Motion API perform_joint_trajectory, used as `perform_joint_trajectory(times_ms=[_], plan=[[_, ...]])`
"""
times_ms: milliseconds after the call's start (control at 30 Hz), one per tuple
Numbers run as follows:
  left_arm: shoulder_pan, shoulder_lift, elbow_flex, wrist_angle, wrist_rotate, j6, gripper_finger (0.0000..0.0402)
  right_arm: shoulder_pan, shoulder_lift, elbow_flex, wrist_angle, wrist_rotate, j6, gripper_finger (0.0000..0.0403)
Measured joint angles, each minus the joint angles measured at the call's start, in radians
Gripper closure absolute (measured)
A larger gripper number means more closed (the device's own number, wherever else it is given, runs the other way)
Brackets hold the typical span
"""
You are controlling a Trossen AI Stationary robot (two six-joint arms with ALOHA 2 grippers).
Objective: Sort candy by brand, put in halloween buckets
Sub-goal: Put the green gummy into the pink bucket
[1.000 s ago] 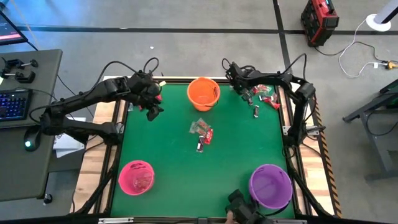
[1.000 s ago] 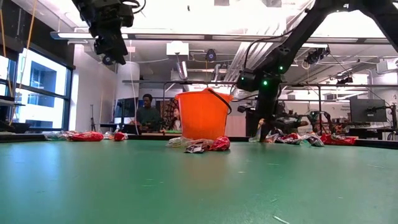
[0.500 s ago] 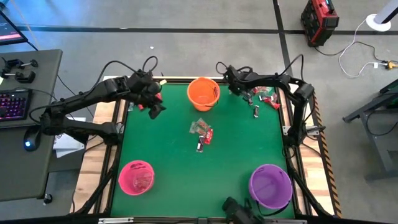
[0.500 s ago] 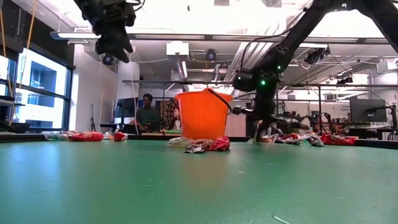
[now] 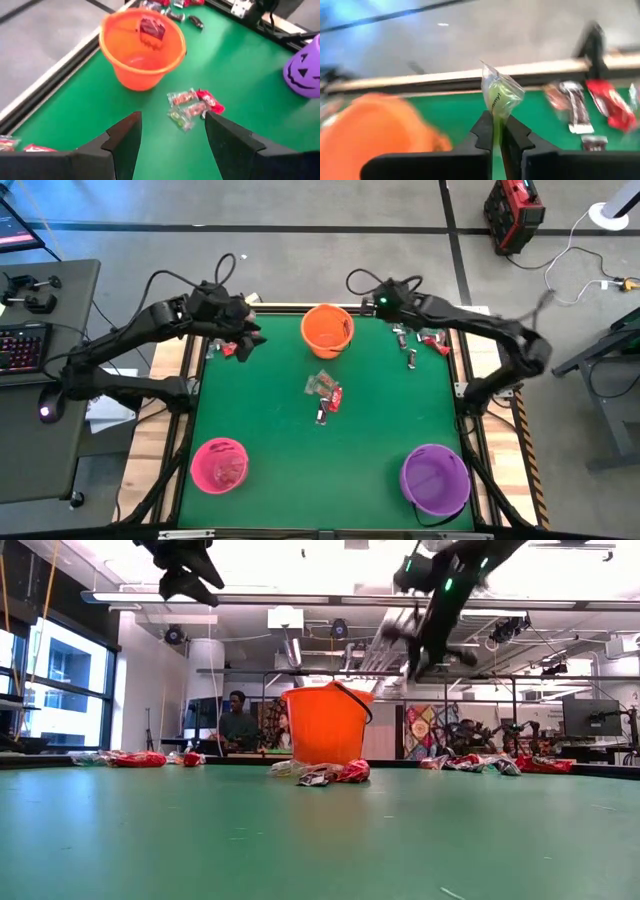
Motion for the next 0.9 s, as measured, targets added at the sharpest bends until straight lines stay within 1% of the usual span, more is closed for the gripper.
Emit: perform_joint_trajectory(times_ms=[67,200,300,367,467,567,667,767,833,900], plan=[[0.0,-0.003,0.0,0.0,-0.003,0.0,0.0195,0.043,-0.06,0.0,-0.006,-0.044,-0.085,0.04],[0.0,-0.002,0.0,0.0,-0.003,0.013,0.0195,0.151,-0.141,0.0,0.002,-0.142,-0.108,0.04],[0.0,-0.002,0.0,0.0,-0.002,0.063,0.0195,0.249,-0.152,0.0,0.071,-0.215,-0.105,0.0401],[0.0,-0.002,0.0,0.0,0.006,0.094,0.0195,0.317,-0.131,0.0,0.146,-0.27,-0.102,0.0401],[0.0,-0.002,0.0,0.001,0.034,0.133,0.0195,0.415,-0.068,0.001,0.263,-0.326,-0.124,0.0402],[-0.005,-0.002,0.0,0.004,0.067,0.124,0.0195,0.491,0.027,0.001,0.38,-0.354,-0.151,0.0402],[-0.028,-0.003,-0.001,0.004,0.119,0.049,0.0195,0.542,0.132,0.001,0.543,-0.39,-0.181,0.0402],[-0.081,-0.007,-0.001,0.001,0.161,-0.058,0.0195,0.578,0.24,0.001,0.763,-0.436,-0.229,0.0402],[-0.134,-0.01,-0.001,0.001,0.162,-0.128,0.0195,0.599,0.311,0.014,0.893,-0.459,-0.297,0.0402],[-0.191,-0.015,-0.002,0.001,0.145,-0.19,0.0195,0.621,0.382,0.053,0.962,-0.485,-0.373,0.0402]])
